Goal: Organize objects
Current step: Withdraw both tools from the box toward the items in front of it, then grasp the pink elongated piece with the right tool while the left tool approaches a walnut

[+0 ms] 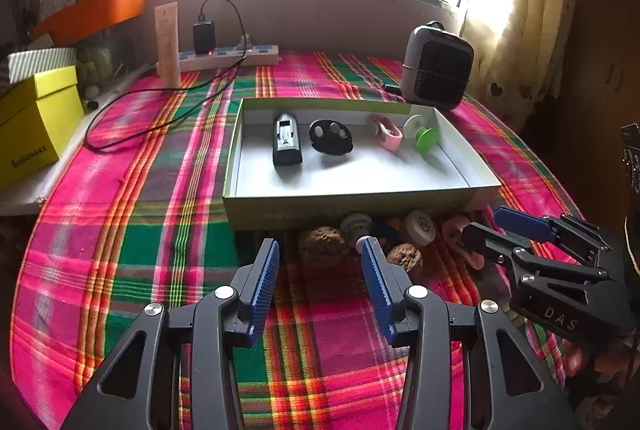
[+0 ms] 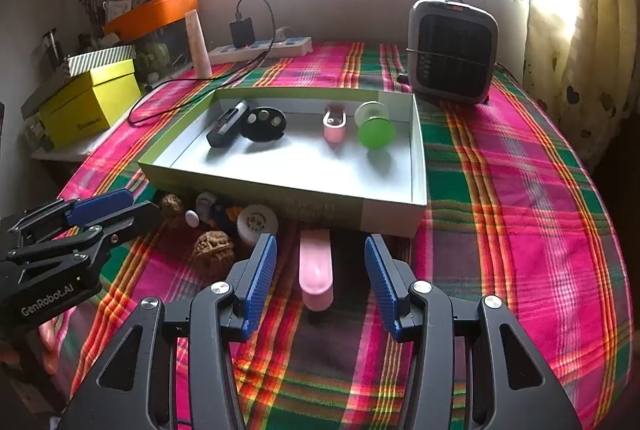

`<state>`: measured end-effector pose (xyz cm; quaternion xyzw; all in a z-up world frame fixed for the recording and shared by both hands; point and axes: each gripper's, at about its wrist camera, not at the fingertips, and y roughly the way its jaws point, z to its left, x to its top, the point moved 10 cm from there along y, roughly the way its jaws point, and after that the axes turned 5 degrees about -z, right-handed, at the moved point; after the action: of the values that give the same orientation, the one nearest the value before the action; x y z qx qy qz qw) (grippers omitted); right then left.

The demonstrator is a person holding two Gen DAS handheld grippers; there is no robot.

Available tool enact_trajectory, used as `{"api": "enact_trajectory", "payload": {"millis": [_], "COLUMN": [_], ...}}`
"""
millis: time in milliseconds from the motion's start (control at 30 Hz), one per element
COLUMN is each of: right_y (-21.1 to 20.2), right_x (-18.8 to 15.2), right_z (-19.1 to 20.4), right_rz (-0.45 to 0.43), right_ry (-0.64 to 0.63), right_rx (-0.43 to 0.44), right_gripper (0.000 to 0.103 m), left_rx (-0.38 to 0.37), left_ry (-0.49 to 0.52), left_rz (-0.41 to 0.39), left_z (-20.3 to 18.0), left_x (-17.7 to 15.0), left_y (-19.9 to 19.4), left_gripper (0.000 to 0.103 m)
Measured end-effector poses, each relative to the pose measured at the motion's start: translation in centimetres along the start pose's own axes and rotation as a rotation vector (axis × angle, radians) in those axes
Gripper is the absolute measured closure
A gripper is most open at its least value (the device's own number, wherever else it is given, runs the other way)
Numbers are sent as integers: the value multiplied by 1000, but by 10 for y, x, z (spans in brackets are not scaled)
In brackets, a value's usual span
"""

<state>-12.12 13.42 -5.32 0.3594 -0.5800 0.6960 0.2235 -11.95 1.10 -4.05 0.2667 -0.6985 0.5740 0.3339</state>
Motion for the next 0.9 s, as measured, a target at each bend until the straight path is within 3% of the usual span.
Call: {"api": "enact_trajectory", "payload": {"millis": [600,700,900], "right_y": [13,15,20], "right_x": [-11,-12,-13], "right_z": [3,2,2], "right_rz": [56,69,85], "right_ry": [-20,-16,-22], "right_rx": [-13,-12,-11], "right_gripper": [55,55,55], "left_rx": [-44,-53,-56], "left_ry": [-58,-61,-60], "left_rz": [49,60,75], "left_z": [12,11,9], "left_x": [-14,-14,-14], "left_y": [13,17,24], "left_gripper": [61,55,55]}}
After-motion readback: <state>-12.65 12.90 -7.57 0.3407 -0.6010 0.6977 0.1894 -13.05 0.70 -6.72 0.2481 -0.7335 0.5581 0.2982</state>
